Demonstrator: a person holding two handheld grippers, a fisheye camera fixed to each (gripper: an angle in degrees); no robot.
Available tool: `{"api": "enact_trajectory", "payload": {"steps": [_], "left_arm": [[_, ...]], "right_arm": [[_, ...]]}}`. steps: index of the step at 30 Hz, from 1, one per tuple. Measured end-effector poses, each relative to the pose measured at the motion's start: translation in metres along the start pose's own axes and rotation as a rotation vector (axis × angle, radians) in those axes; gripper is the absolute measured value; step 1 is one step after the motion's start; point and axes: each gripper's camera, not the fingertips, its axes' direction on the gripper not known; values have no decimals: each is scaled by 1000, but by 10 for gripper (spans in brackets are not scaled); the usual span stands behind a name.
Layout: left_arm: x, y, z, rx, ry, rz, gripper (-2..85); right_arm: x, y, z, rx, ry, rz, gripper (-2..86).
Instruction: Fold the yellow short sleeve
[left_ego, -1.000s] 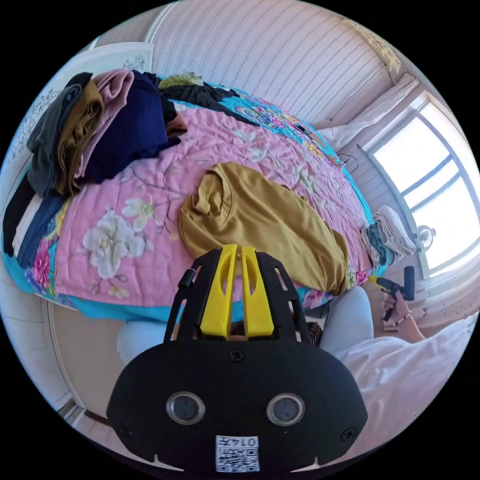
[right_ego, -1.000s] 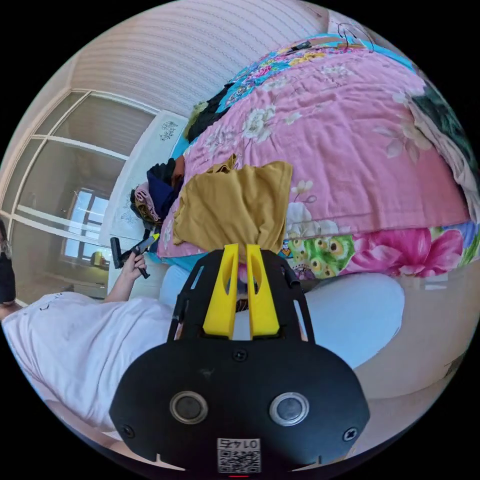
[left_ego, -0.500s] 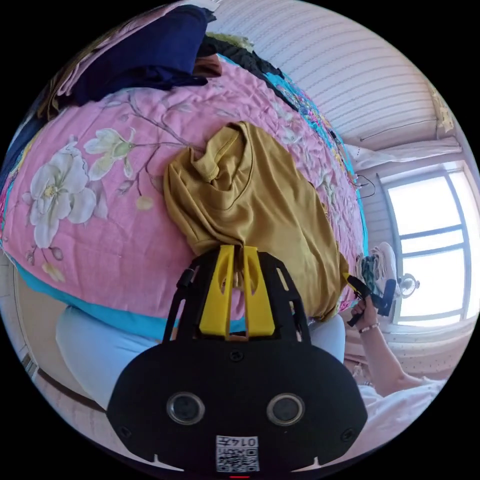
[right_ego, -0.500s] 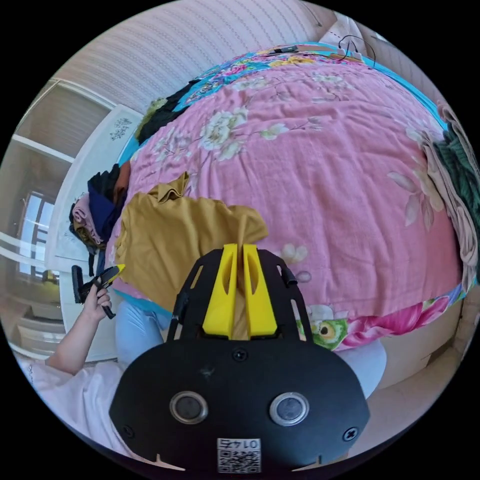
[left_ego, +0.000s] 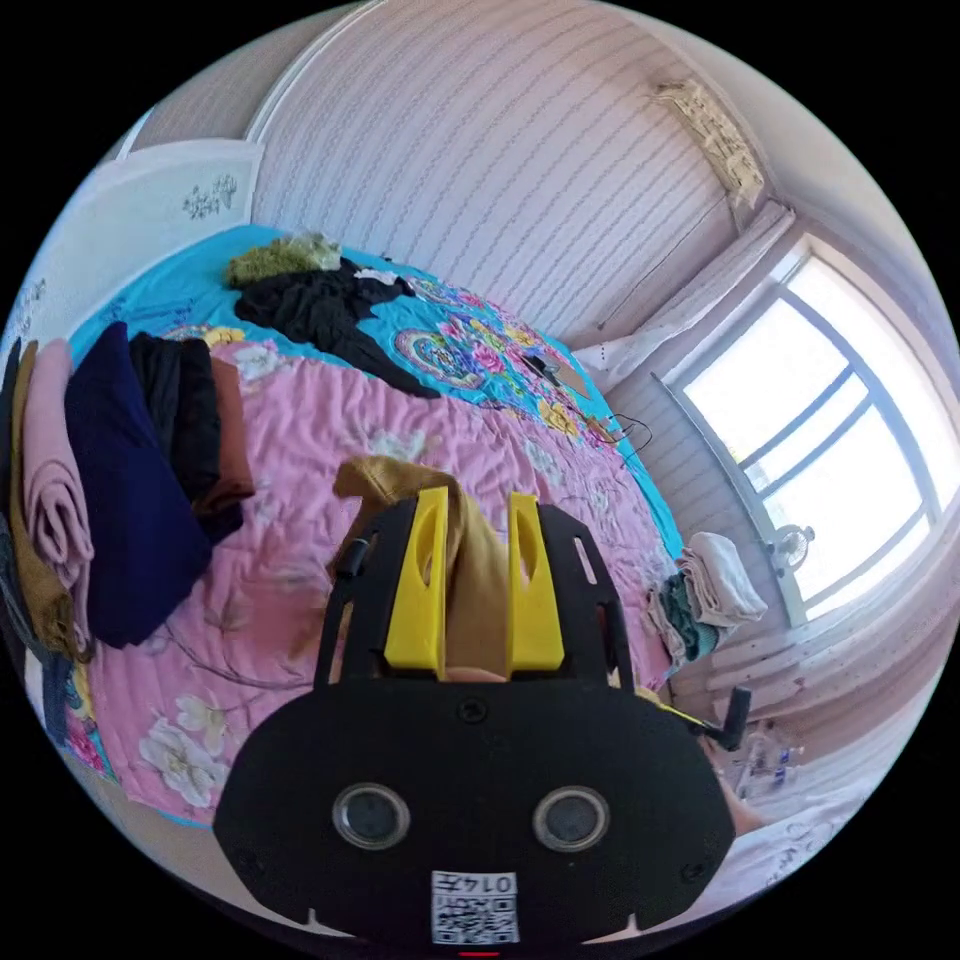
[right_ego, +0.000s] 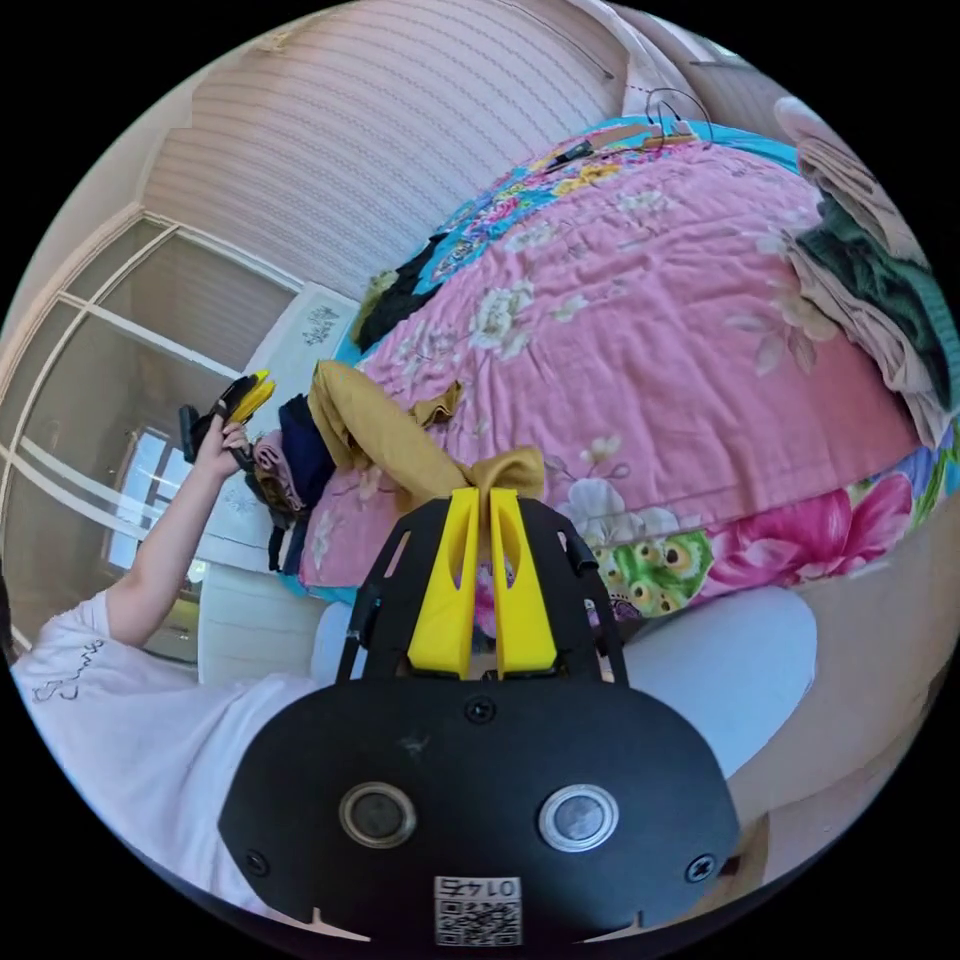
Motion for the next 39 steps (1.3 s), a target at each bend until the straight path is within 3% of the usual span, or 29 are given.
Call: {"api": "enact_trajectory", "payload": {"steps": [5,9,13,15,17,22,26,31,35,39], "left_arm": [[15,92,43,-194,-51,136,68],[28,169,86,-316,1,84,63],[47,195,134,-438,60,-31,89],[51,204,161,-510,143,-96,55],[52,204,166,-513,203,-98,7],[58,183,122,-346,319,-50,-8],[64,159,71,-219,357,41,-9],[64,149,18,-185,152,94,-10],[63,164,7,-142,88,72,-9],[67,187,36,-271,31,93,-7]], "right_arm": [[25,12,16,-33,25,48,8],[29,5,13,-48,-45,37,7],[12,-1,13,-57,-75,-38,7],[1,-3,13,-49,-70,-83,7],[-2,-3,10,-27,-34,-90,7],[9,-3,5,5,78,-40,7],[7,-2,35,-105,-13,-17,6],[-42,18,95,-321,-80,-152,6],[-61,23,112,-367,48,-182,5],[-73,14,81,-294,235,-290,5]]}}
